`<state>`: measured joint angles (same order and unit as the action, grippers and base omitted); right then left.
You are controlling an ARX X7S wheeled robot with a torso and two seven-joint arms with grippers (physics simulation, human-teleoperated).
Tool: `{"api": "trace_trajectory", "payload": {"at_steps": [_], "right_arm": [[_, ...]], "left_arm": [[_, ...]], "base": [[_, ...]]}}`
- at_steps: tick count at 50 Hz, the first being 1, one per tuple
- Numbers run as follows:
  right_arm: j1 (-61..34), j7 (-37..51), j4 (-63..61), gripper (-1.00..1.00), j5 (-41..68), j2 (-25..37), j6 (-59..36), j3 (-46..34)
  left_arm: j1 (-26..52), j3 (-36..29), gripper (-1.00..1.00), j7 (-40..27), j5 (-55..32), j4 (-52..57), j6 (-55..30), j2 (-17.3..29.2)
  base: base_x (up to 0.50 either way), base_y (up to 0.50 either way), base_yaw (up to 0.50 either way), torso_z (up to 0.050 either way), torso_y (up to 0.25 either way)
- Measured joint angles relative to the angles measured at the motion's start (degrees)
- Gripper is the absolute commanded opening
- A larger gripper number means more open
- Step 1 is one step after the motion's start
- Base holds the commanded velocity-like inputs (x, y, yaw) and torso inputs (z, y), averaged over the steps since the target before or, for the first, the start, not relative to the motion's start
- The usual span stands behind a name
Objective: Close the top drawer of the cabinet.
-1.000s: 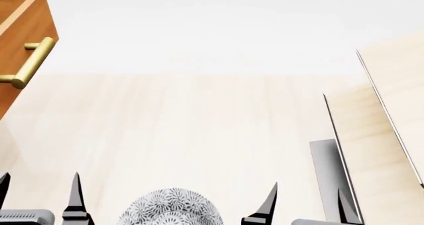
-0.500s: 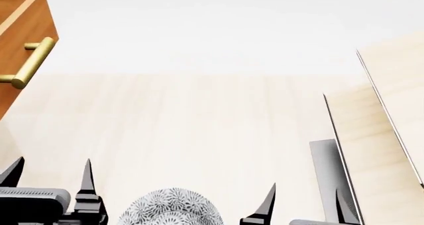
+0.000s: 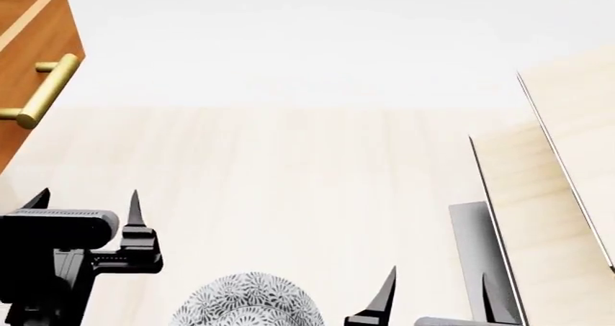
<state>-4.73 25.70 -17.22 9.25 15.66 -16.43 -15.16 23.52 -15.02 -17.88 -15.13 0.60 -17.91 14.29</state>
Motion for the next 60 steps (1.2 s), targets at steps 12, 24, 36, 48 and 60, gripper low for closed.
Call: {"api": "trace_trajectory", "payload": {"at_steps": [12,24,36,48,60], "right_arm": [[-0.4,0.1,0.6,1.00,-0.1,0.0,-0.1,-0.7],[-0.7,0.3,0.7,1.00,-0.1,0.1,-0.5,-1.3],[-1.0,0.5,0.9,1.00,0.0,0.1,-0.6,-1.6],[-1.4,0.7,1.5,1.00,0.2,0.1,-0.5,-1.8],[-1.7,0.9,2.2,1.00,0.4,0.1,-0.3,-2.1]], "left_arm": [[13.7,-0.6,1.00,4.6,1.2,-22.8,5.7,-2.3],[26.4,-1.4,1.00,7.7,2.6,-43.8,10.8,-4.7],[37.1,-0.8,1.00,10.5,3.3,-64.9,18.5,-7.3],[40.7,1.3,1.00,11.2,4.9,-72.5,20.7,-7.8],[42.0,3.9,1.00,11.8,7.0,-74.7,20.8,-7.7]], "base": [[0.00,0.00,0.00,0.000,0.000],[0.00,0.00,0.00,0.000,0.000],[0.00,0.00,0.00,0.000,0.000],[0.00,0.00,0.00,0.000,0.000],[0.00,0.00,0.00,0.000,0.000]]}}
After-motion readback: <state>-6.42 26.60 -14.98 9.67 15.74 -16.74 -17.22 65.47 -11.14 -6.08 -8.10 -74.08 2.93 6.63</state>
